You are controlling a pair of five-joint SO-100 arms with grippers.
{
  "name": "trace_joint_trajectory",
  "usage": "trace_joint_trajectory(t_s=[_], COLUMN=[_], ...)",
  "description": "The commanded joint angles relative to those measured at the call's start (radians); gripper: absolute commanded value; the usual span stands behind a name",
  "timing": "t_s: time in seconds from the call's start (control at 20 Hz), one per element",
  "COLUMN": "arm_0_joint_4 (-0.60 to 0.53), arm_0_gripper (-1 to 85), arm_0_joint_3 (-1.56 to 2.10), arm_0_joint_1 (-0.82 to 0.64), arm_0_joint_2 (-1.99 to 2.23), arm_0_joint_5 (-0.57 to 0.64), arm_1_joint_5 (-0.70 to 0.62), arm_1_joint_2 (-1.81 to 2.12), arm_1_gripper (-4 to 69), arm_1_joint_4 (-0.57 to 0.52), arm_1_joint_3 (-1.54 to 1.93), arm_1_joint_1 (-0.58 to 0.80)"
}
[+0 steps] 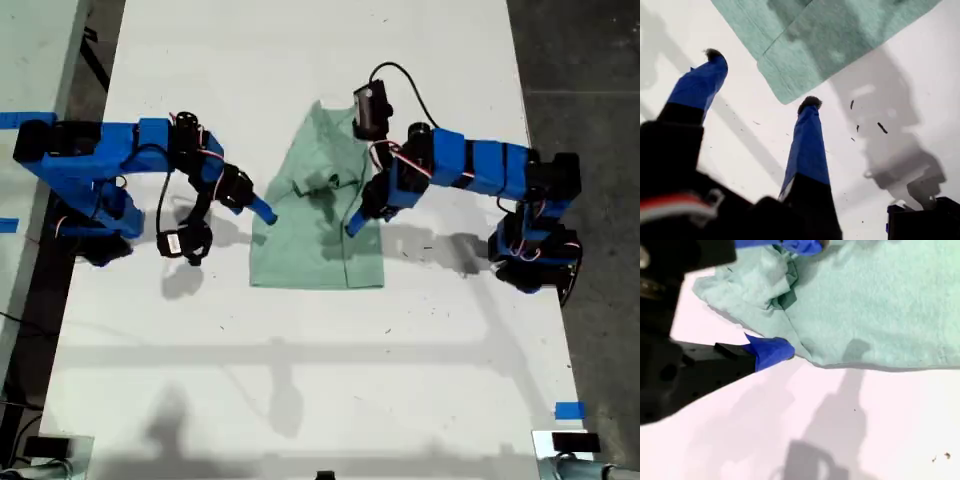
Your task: Fold tshirt
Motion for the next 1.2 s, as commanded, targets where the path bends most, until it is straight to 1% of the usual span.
trace_joint_trajectory(t_s=[0.0, 0.15, 0.25, 0.35, 0.4, 0.45, 0.5, 0.65, 0.7, 0.8, 1.0, 1.15], arm_0_joint_4=[-0.064, -0.112, -0.178, -0.213, -0.229, -0.241, -0.253, -0.262, -0.255, -0.219, -0.083, 0.054], arm_0_gripper=[29.6, 30.0, 29.8, 28.3, 25.2, 20.3, 13.2, 2.9, 0.1, 0.1, 0.1, 0.1], arm_0_joint_3=[-0.005, 0.012, 0.067, 0.091, 0.097, 0.095, 0.091, 0.092, 0.092, 0.094, 0.083, -0.238], arm_0_joint_1=[-0.009, -0.035, -0.066, -0.098, -0.112, -0.12, -0.124, -0.133, -0.133, -0.13, -0.156, -0.084], arm_0_joint_2=[-0.069, -0.172, -0.213, -0.282, -0.316, -0.341, -0.356, -0.357, -0.344, -0.298, -0.15, -0.287], arm_0_joint_5=[-0.006, -0.005, 0.0, 0.0, 0.0, 0.0, 0.0, -0.018, -0.028, -0.049, -0.129, -0.144], arm_1_joint_5=[-0.009, -0.008, -0.005, 0.002, 0.005, 0.008, 0.011, 0.014, 0.014, 0.014, 0.025, 0.032], arm_1_joint_2=[0.083, 0.084, 0.086, 0.087, 0.089, 0.091, 0.094, 0.106, 0.109, 0.115, 0.144, 0.161], arm_1_gripper=[31.6, 31.6, 31.6, 31.6, 31.7, 31.7, 31.7, 31.8, 31.7, 31.6, 31.6, 31.5], arm_1_joint_4=[0.002, -0.005, -0.009, -0.018, -0.023, -0.031, -0.037, -0.06, -0.064, -0.072, -0.092, -0.107], arm_1_joint_3=[0.0, 0.014, 0.029, 0.057, 0.071, 0.087, 0.107, 0.155, 0.166, 0.179, 0.23, 0.259], arm_1_joint_1=[0.0, -0.005, -0.009, -0.014, -0.017, -0.02, -0.021, -0.021, -0.02, -0.017, -0.021, -0.023])
